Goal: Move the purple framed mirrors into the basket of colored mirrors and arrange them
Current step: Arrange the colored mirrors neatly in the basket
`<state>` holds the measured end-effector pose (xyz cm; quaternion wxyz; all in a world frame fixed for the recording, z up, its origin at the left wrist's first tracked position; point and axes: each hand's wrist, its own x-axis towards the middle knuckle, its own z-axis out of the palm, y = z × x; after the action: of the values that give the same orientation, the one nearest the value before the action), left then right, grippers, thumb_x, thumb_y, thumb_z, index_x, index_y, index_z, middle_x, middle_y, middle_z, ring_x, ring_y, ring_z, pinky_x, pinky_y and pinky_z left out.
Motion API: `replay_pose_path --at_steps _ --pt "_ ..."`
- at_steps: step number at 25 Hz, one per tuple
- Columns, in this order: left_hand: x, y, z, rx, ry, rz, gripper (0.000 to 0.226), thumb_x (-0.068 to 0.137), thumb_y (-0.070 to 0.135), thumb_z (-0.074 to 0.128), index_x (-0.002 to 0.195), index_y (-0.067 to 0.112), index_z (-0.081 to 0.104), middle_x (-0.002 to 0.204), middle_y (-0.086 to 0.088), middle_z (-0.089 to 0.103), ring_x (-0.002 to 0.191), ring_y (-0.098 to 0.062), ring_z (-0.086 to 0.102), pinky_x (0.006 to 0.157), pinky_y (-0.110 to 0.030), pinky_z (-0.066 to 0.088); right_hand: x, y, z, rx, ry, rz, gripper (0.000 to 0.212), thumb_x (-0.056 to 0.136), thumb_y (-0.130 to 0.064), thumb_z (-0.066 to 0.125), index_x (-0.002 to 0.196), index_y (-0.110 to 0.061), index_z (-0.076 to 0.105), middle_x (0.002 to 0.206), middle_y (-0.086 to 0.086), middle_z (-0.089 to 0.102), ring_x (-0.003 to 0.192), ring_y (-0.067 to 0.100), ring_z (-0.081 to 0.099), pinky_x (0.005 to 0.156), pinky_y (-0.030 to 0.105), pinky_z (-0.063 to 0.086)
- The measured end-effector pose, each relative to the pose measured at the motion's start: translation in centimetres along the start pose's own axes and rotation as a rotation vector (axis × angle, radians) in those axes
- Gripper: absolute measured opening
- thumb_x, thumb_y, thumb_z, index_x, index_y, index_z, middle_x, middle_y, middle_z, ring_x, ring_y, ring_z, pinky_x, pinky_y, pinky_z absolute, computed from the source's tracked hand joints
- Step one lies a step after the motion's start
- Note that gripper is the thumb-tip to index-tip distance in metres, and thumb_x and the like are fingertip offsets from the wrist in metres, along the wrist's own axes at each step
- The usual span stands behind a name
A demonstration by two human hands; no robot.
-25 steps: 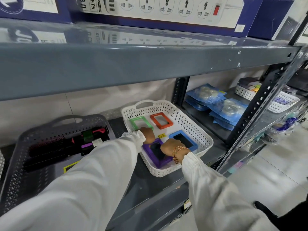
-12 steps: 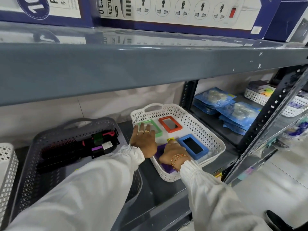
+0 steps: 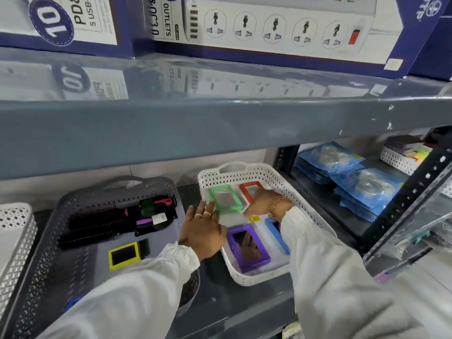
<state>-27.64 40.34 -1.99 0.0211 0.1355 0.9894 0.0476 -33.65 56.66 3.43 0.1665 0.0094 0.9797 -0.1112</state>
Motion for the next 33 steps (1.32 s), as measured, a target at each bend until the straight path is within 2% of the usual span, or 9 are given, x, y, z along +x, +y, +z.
replay_pose_path --at_steps 2,7,17,19,21,24,27,29,33 --pt "0.0 0.1 0.0 0.000 0.013 -0.006 0.056 0.096 0.034 0.022 0.146 0.009 0.017 0.158 -0.009 0.003 0.144 -0.024 -0.002 0.117 -0.044 -0.002 0.7 -0.4 -0.7 -0.024 0.059 -0.025 0.043 0.087 -0.026 0.060 0.123 -0.002 0.058 0.126 0.016 0.062 0.117 0.033 0.058 0.094 0.034 0.047" --pt "-0.2 0.0 0.1 -0.009 0.032 -0.011 0.057 0.095 0.033 0.025 0.147 0.010 0.014 0.158 -0.009 0.004 0.144 -0.024 -0.002 0.118 -0.044 -0.003 4.3 -3.4 3.0 0.017 0.047 -0.107 0.067 0.083 -0.048 0.060 0.132 -0.006 0.046 0.131 0.015 0.057 0.119 0.030 0.056 0.098 0.034 0.045" --pt "-0.3 0.1 0.1 -0.023 0.029 -0.035 0.056 0.095 0.035 0.023 0.147 0.015 0.015 0.158 -0.004 0.004 0.145 -0.021 -0.004 0.115 -0.041 -0.008 5.3 -4.2 5.8 -0.008 0.222 -0.077 0.047 0.088 -0.025 0.054 0.128 -0.001 0.046 0.121 0.017 0.063 0.111 0.033 0.061 0.090 0.037 0.050" --pt "-0.4 0.2 0.0 -0.024 0.039 -0.036 0.062 0.090 0.041 0.013 0.146 0.015 0.018 0.158 -0.004 0.006 0.145 -0.021 -0.002 0.116 -0.041 -0.007 5.4 -4.2 6.3 -0.003 0.259 -0.063 0.046 0.090 -0.022 0.050 0.129 0.001 0.042 0.120 0.018 0.063 0.111 0.034 0.061 0.088 0.037 0.051" --pt "-0.4 0.3 -0.1 -0.032 0.056 -0.024 0.084 0.073 0.048 -0.006 0.146 0.015 0.020 0.158 -0.004 0.008 0.145 -0.021 0.000 0.116 -0.042 -0.006 5.4 -4.3 6.5 -0.003 0.304 -0.062 0.045 0.093 -0.020 0.045 0.132 0.003 0.038 0.120 0.020 0.062 0.112 0.036 0.060 0.087 0.038 0.052" --pt "-0.4 0.2 0.1 -0.038 0.051 -0.021 0.091 0.066 0.048 -0.010 0.146 0.015 0.019 0.158 -0.004 0.009 0.145 -0.020 -0.001 0.116 -0.041 -0.006 5.1 -4.4 6.7 -0.006 0.324 -0.054 0.050 0.095 -0.019 0.043 0.137 0.004 0.031 0.123 0.022 0.060 0.116 0.037 0.057 0.089 0.040 0.051" --pt "-0.4 0.2 0.1 -0.045 0.047 -0.026 0.077 0.076 0.044 0.001 0.146 0.015 0.017 0.158 -0.003 0.008 0.145 -0.020 -0.002 0.116 -0.041 -0.007 4.8 -4.4 6.3 0.014 0.284 -0.048 0.063 0.092 -0.029 0.048 0.142 0.003 0.025 0.130 0.023 0.054 0.123 0.039 0.050 0.094 0.042 0.048" --pt "-0.3 0.2 -0.1 -0.039 0.034 -0.030 0.074 0.078 0.041 0.007 0.146 0.014 0.016 0.158 -0.003 0.006 0.145 -0.020 -0.003 0.116 -0.041 -0.007 4.9 -4.0 5.2 0.039 0.299 -0.072 0.075 0.086 -0.049 0.053 0.138 0.001 0.031 0.132 0.022 0.053 0.123 0.039 0.048 0.095 0.043 0.047" --pt "-0.4 0.3 -0.2 -0.017 0.019 -0.046 0.074 0.078 0.041 0.008 0.146 0.013 0.018 0.158 -0.004 0.005 0.145 -0.019 -0.003 0.116 -0.041 -0.007 6.4 -0.9 3.4 0.032 0.353 -0.033 0.080 0.081 -0.062 0.041 0.133 -0.002 0.042 0.131 0.021 0.051 0.121 0.038 0.048 0.097 0.043 0.043"
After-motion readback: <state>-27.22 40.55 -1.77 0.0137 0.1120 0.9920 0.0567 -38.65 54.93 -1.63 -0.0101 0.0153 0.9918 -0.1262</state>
